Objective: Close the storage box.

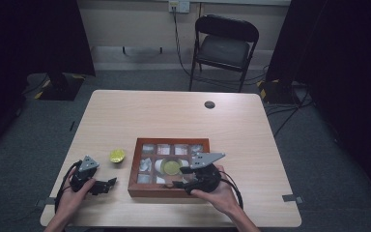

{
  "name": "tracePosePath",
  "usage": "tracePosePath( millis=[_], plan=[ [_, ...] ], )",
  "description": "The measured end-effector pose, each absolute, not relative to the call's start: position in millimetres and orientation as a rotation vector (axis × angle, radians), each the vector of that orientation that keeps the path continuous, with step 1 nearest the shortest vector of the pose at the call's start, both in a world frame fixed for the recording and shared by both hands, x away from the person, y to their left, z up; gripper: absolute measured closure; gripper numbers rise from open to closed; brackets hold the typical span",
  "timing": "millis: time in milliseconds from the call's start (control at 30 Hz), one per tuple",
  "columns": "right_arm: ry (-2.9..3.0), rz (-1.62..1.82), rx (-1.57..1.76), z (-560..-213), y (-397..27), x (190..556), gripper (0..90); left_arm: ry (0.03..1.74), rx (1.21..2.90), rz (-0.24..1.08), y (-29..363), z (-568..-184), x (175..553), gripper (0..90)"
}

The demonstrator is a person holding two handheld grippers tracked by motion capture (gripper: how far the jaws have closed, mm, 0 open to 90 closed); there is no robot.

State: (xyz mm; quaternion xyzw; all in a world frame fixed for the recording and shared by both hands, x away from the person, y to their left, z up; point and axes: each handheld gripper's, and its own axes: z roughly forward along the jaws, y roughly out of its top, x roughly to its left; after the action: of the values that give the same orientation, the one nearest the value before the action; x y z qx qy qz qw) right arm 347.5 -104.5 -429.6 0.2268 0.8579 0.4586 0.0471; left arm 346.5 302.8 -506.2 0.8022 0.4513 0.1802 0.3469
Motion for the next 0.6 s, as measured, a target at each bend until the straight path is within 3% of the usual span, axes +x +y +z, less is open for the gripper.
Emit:
tracePosePath(
  millis=[433, 600],
  plan=[
    [2.297, 1.344, 1.105, -429, -192, 350, 17.0, 1.19, 2.08, 0.48, 304, -507, 348, 1.5],
    [2.225, 1.268, 1.261, -444, -226, 347, 16.7, 1.197, 2.081, 0.479, 304, -507, 349, 0.1]
  ],
)
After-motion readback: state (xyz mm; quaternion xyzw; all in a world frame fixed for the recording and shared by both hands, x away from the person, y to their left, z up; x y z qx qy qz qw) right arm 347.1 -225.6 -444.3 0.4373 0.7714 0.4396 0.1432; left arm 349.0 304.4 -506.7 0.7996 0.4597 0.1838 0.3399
